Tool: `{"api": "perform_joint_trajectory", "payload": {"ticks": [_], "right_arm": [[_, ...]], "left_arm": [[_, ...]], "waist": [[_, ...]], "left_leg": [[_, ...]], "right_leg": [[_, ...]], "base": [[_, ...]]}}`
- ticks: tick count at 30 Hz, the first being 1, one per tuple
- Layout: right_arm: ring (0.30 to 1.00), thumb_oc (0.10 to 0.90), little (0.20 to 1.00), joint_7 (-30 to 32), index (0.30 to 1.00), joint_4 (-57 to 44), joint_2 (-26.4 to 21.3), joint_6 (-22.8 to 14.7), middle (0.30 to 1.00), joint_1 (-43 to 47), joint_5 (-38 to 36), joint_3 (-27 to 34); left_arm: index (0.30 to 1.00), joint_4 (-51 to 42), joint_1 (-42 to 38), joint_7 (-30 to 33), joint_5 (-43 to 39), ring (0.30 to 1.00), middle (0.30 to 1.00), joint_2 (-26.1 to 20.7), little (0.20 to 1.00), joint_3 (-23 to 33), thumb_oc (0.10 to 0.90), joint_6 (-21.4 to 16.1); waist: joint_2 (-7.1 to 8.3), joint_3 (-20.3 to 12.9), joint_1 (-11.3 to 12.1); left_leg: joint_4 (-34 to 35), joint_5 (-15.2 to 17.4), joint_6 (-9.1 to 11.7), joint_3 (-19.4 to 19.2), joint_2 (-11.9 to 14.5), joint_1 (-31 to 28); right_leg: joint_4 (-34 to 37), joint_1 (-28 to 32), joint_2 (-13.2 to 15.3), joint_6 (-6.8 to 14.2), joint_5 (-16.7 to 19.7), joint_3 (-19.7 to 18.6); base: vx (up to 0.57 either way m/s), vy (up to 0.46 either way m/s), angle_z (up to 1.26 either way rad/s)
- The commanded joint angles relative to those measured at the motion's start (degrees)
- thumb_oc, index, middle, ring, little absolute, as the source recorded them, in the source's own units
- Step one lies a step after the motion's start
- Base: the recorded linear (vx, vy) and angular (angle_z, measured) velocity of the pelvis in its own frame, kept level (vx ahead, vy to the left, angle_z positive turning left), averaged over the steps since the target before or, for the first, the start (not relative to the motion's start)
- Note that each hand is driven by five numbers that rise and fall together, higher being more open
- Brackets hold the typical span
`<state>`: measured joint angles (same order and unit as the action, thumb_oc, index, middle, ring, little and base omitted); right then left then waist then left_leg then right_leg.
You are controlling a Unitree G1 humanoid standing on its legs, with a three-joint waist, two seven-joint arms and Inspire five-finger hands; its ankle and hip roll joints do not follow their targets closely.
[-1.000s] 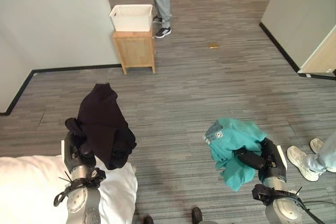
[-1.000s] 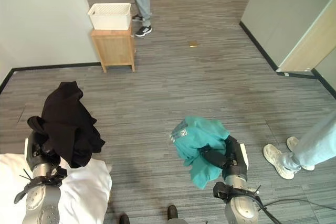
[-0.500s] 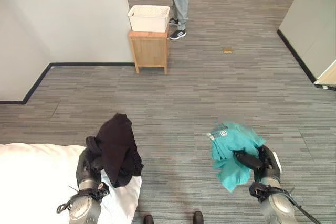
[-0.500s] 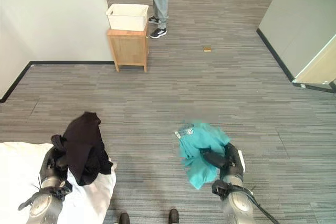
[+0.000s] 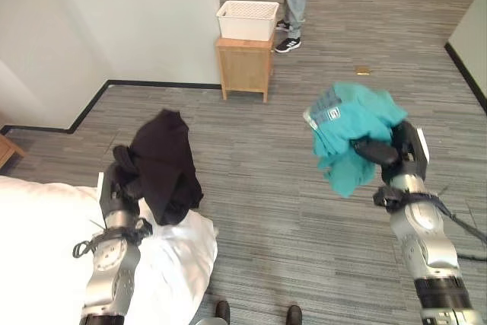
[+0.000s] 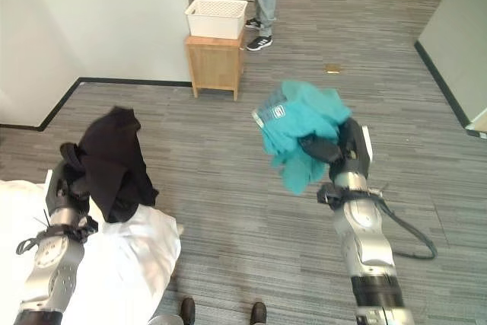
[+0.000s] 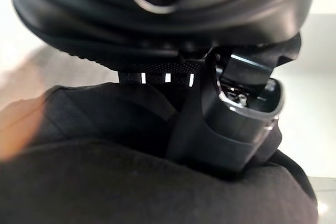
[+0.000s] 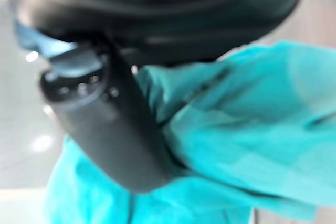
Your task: Pick up bed clothes into laundry basket.
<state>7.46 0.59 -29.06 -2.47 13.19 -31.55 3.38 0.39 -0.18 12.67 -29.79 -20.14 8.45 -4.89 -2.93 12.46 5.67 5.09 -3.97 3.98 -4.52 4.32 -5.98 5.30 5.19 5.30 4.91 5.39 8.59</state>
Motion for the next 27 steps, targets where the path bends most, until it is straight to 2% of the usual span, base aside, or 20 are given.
{"api": "perform_joint_trajectory", "payload": {"ticks": [1, 4, 7, 9, 12, 14, 16, 17, 18, 19, 21, 22, 23, 24, 25, 27], "right_arm": [[0.300, 0.400, 0.300, -1.4, 0.300, -6.5, 0.4, -5.3, 0.300, -0.2, 1.9, 2.7], [0.300, 0.400, 0.300, -2.3, 0.300, -8.3, 2.2, -3.7, 0.300, -6.3, 5.7, 6.0], [0.300, 0.400, 0.300, -2.2, 0.300, -9.0, 4.2, -3.2, 0.300, -10.1, 6.1, 8.4], [0.300, 0.400, 0.300, -2.1, 0.300, -10.0, 6.5, -3.3, 0.300, -12.8, 5.6, 10.2], [0.300, 0.400, 0.300, -1.8, 0.300, -10.6, 6.2, -3.3, 0.300, -12.1, 6.0, 11.0], [0.300, 0.400, 0.300, -1.1, 0.300, -10.7, 5.5, -3.8, 0.300, -10.9, 6.4, 11.3], [0.300, 0.400, 0.300, -0.8, 0.300, -10.9, 5.7, -4.4, 0.300, -9.9, 6.1, 10.3], [0.300, 0.400, 0.300, -1.0, 0.300, -11.0, 6.1, -4.3, 0.300, -10.0, 6.2, 9.8], [0.300, 0.400, 0.300, -1.0, 0.300, -11.1, 6.1, -4.3, 0.300, -9.9, 6.3, 9.9], [0.300, 0.400, 0.300, -0.9, 0.300, -11.4, 6.9, -4.1, 0.300, -10.1, 6.5, 9.0], [0.300, 0.400, 0.300, -2.3, 0.300, -12.7, 10.0, -4.1, 0.300, -10.0, 3.6, 7.2], [0.300, 0.400, 0.300, -2.7, 0.300, -13.1, 10.7, -4.1, 0.300, -9.5, 4.4, 6.5], [0.300, 0.400, 0.300, -2.6, 0.300, -13.2, 10.7, -4.0, 0.300, -9.6, 4.5, 6.4], [0.300, 0.400, 0.300, -2.5, 0.300, -13.1, 10.5, -4.2, 0.300, -8.8, 4.4, 5.7], [0.300, 0.400, 0.300, -1.6, 0.300, -12.7, 9.3, -4.1, 0.300, -7.5, 4.3, 5.5], [0.300, 0.400, 0.300, -1.6, 0.300, -12.5, 9.3, -4.2, 0.300, -7.4, 4.2, 5.4]], "left_arm": [[0.300, -4.3, -2.7, 2.4, -0.2, 0.300, 0.300, -5.5, 0.300, 5.9, 0.400, -7.5], [0.300, -5.2, 3.0, 1.2, 0.2, 0.300, 0.300, -2.7, 0.300, 8.8, 0.400, -6.7], [0.300, -6.5, 6.0, 0.4, 0.0, 0.300, 0.300, -0.5, 0.300, 9.9, 0.400, -6.1], [0.300, -7.3, 8.1, 0.1, -3.7, 0.300, 0.300, 3.2, 0.300, 11.0, 0.400, -6.1], [0.300, -9.0, 9.3, 0.1, -2.6, 0.300, 0.300, 3.0, 0.300, 12.2, 0.400, -5.8], [0.300, -9.9, 8.9, 0.3, -1.7, 0.300, 0.300, 1.3, 0.300, 12.6, 0.400, -6.1], [0.300, -10.7, 7.6, 0.6, -1.8, 0.300, 0.300, -0.1, 0.300, 12.0, 0.400, -6.6], [0.300, -10.5, 6.9, 0.7, -2.0, 0.300, 0.300, -0.7, 0.300, 11.6, 0.400, -6.7], [0.300, -10.4, 6.7, 0.7, -2.0, 0.300, 0.300, -0.7, 0.300, 11.6, 0.400, -6.7], [0.300, -10.0, 6.2, 0.5, -2.2, 0.300, 0.300, -0.9, 0.300, 10.6, 0.400, -6.7], [0.300, -7.6, 6.7, -0.4, -1.0, 0.300, 0.300, 0.0, 0.300, 8.7, 0.400, -6.3], [0.300, -6.8, 8.6, -0.8, -1.1, 0.300, 0.300, 1.2, 0.300, 8.5, 0.400, -5.8], [0.300, -6.9, 8.7, -0.9, -1.2, 0.300, 0.300, 1.3, 0.300, 8.5, 0.400, -5.8], [0.300, -6.3, 8.7, -1.2, -2.7, 0.300, 0.300, 1.9, 0.300, 7.9, 0.400, -5.7], [0.300, -7.6, 8.5, -1.9, -3.3, 0.300, 0.300, 1.0, 0.300, 7.6, 0.400, -5.5], [0.300, -7.6, 8.5, -1.9, -3.3, 0.300, 0.300, 1.0, 0.300, 7.7, 0.400, -5.5]], "waist": [[2.45, -1.4, -0.1], [2.52, -1.2, -0.4], [2.55, -1.3, -0.4], [2.74, -1.2, -0.3], [2.76, -1.3, 0.1], [2.67, -1.6, 0.4], [2.11, -1.4, 0.8], [1.68, -0.6, 0.4], [1.85, -0.8, 0.6], [1.34, 0.2, 0.0], [-0.66, 2.2, -1.9], [-1.46, 2.5, -2.0], [-1.39, 2.4, -2.2], [-1.01, 2.3, -2.3], [-0.38, 2.4, -3.0], [-0.75, 2.6, -3.3]], "left_leg": [[-3.1, 3.3, 0.1, -3.7, -1.5, 2.2], [-2.8, 3.7, -0.2, -3.5, -1.8, 1.9], [-2.7, 4.0, -0.4, -3.4, -2.0, 2.0], [-2.9, 4.6, -0.7, -3.4, -2.2, 2.4], [-2.9, 5.4, -1.0, -4.5, -2.7, 2.7], [-3.0, 5.9, -1.2, -5.2, -2.9, 3.1], [-3.7, 7.2, -2.3, -5.4, -3.2, 3.6], [-4.0, 8.0, -3.2, -5.2, -3.5, 3.2], [-4.1, 7.7, -3.3, -5.4, -3.6, 3.8], [-4.3, 8.7, -4.3, -5.4, -3.9, 2.9], [-4.1, 9.3, -5.1, -5.2, -3.0, 0.8], [-4.0, 10.5, -5.1, -6.2, -3.0, -1.4], [-3.9, 10.5, -5.2, -6.1, -3.2, -1.4], [-4.1, 11.8, -4.5, -6.8, -3.6, -2.3], [-4.6, 13.4, -3.1, -6.2, -3.5, -3.5], [-4.8, 13.6, -3.0, -6.0, -3.0, -3.7]], "right_leg": [[-2.7, 3.1, 2.9, 1.1, -8.2, 5.4], [-2.4, 3.5, 2.9, 1.1, -8.3, 5.3], [-2.3, 3.5, 2.9, 1.1, -8.4, 5.3], [-2.0, 3.3, 3.1, 1.3, -8.5, 5.5], [-1.9, 2.8, 3.8, 2.1, -8.1, 5.6], [-2.9, 1.8, 4.3, 2.5, -8.1, 5.5], [-9.4, -1.2, 5.6, 3.2, -8.6, 5.6], [-16.4, -4.4, 7.0, 4.0, -7.9, 5.0], [-17.2, -5.5, 7.2, 4.0, -7.9, 4.7], [-24.6, -7.9, 8.1, 5.3, -5.3, 4.2], [-36.5, -14.8, 7.5, 6.0, -4.5, 1.9], [-37.7, -18.7, 10.0, 5.7, -3.6, 4.9], [-38.2, -18.8, 10.2, 5.8, -3.9, 4.9], [-33.0, -19.3, 12.0, 5.1, -3.8, 7.0], [-25.2, -19.7, 12.2, 4.7, -4.4, 6.6], [-24.2, -18.7, 11.7, 4.7, -4.1, 7.2]], "base": [[0.09, 0.013, 0.17], [0.09, 0.019, 0.06], [0.09, 0.027, 0.04], [0.11, 0.024, 0.04], [0.06, 0.042, -0.06], [0.06, 0.057, -0.18], [0.03, 0.102, -0.28], [-0.01, 0.097, -0.22], [-0.01, 0.099, -0.11], [-0.01, 0.108, -0.11], [0.17, 0.176, -0.12], [0.25, 0.130, -0.29], [0.32, 0.040, -0.29], [0.36, -0.127, -0.32], [0.37, -0.129, -0.09], [0.28, -0.135, 0.14]]}}
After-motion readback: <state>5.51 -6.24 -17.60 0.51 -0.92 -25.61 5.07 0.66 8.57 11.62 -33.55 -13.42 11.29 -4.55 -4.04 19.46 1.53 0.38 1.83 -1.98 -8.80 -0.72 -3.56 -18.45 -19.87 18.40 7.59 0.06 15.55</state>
